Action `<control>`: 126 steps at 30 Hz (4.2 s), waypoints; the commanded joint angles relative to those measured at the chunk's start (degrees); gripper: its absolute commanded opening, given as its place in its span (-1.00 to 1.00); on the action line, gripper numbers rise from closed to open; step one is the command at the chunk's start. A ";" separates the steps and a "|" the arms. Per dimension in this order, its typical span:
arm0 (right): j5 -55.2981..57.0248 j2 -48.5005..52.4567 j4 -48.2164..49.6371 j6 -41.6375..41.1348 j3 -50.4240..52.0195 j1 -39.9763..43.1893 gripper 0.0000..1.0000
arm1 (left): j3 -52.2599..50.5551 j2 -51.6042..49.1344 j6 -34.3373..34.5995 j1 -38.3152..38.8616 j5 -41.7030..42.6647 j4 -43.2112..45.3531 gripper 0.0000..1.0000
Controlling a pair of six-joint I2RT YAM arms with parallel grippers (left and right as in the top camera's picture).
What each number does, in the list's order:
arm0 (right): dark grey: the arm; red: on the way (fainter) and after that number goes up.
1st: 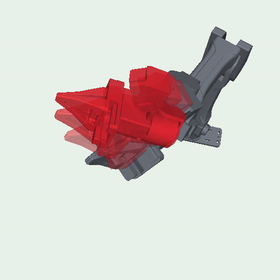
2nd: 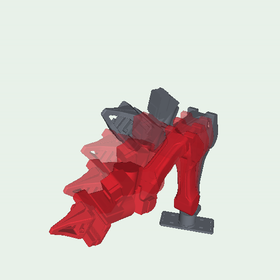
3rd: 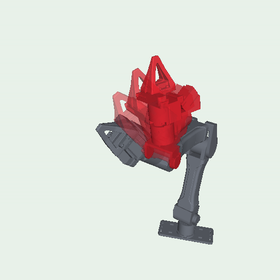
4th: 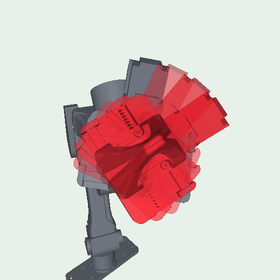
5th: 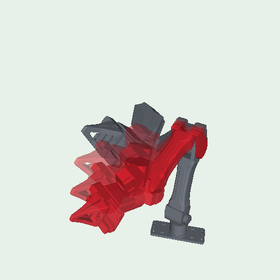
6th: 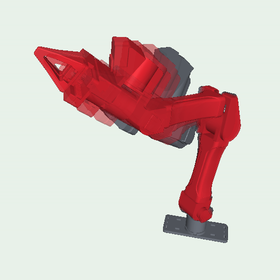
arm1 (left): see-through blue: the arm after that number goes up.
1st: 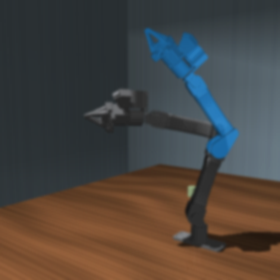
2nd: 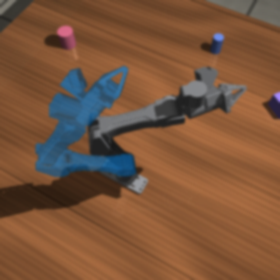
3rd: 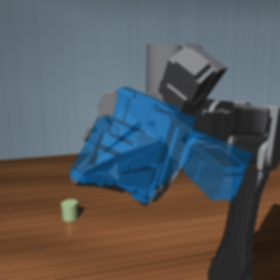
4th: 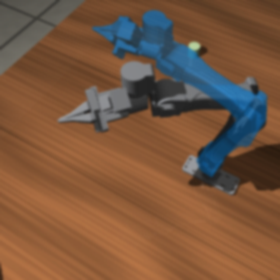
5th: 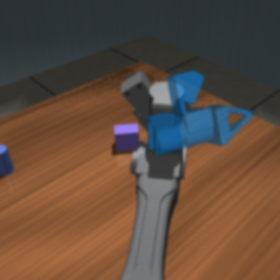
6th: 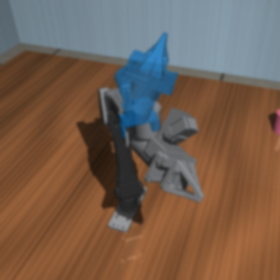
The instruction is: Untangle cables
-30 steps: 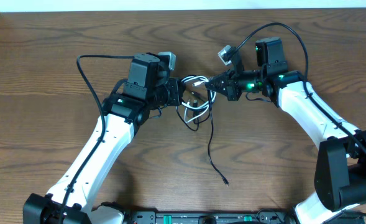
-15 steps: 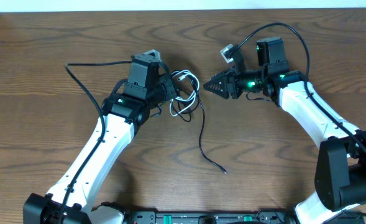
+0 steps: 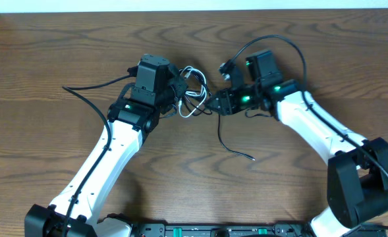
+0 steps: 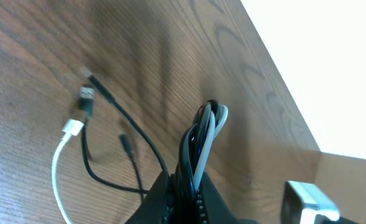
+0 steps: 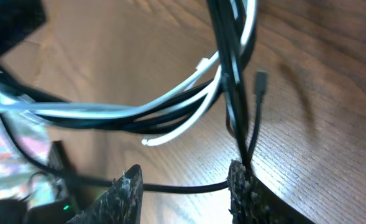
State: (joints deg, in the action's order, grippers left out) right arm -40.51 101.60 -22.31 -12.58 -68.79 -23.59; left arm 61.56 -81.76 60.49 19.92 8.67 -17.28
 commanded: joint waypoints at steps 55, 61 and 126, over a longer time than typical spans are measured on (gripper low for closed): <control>-1.88 -1.77 0.90 0.26 1.38 8.59 -0.87 | 0.37 0.42 -40.35 -0.24 19.45 1.07 -0.85; -21.29 -4.28 1.49 6.25 1.36 13.86 -0.49 | 0.37 0.42 -40.92 -0.24 19.45 1.05 -0.85; -3.50 -4.37 3.69 -50.27 1.36 -0.96 -0.73 | 0.37 0.42 11.34 1.05 10.16 -1.46 -0.85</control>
State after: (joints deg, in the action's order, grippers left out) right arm -43.62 98.02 -18.81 -61.06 -67.72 -23.51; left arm 61.56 -81.76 73.01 20.78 18.06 -19.11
